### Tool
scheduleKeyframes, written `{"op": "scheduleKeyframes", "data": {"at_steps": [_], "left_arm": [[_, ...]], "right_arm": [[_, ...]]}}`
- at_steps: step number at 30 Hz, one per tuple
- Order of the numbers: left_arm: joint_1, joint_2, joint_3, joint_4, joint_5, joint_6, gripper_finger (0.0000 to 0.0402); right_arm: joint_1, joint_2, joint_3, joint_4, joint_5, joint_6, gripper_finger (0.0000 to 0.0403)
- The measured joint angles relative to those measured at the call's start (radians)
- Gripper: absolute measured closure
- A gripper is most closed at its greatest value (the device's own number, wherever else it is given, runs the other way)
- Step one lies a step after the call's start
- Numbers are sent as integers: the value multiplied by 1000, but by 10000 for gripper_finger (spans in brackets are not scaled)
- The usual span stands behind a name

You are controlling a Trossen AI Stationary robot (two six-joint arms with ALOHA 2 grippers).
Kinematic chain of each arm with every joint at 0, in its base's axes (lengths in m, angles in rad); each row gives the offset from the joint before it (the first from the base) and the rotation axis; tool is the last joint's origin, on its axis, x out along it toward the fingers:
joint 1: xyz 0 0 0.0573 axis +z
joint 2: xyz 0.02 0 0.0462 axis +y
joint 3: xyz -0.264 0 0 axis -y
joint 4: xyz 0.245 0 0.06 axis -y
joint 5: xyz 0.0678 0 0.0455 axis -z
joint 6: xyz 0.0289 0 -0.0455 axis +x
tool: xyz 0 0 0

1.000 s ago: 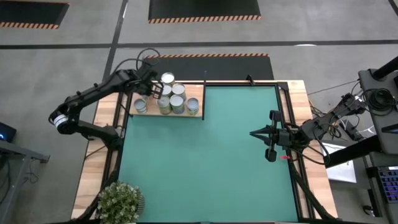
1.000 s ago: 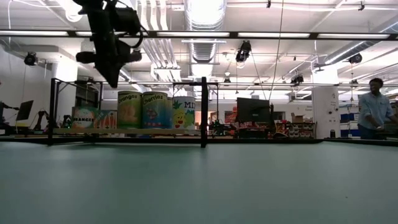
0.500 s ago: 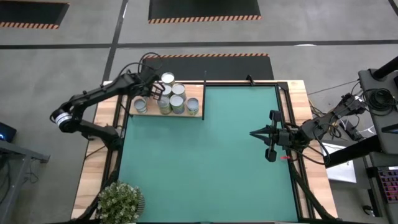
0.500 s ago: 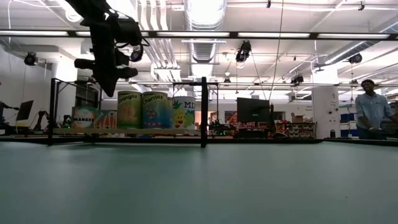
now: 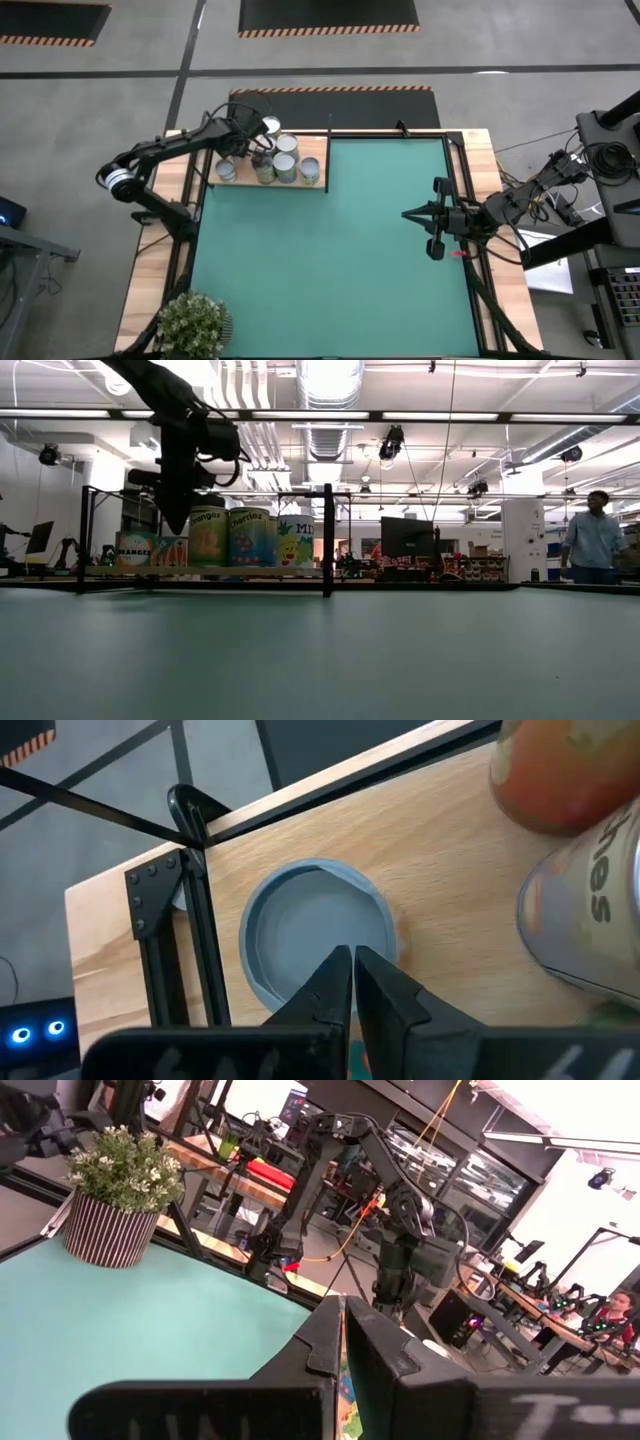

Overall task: Pick and place cans onto a shelf
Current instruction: Put the canned carrots on the shelf

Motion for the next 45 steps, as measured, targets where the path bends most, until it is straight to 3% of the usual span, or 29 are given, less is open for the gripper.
{"op": "scheduleKeyframes", "data": {"at_steps": [10,16,22,45], "left_arm": [[24,-46,-2,-8,19,4,402],[62,-107,-2,1,107,-32,402],[143,-109,-1,11,271,-69,401],[198,-64,-1,31,251,-86,401]], "right_arm": [[0,0,0,-4,12,-6,394],[0,0,0,-8,27,-6,394],[0,0,0,-8,27,-5,394],[0,0,0,-11,27,2,394]]}}
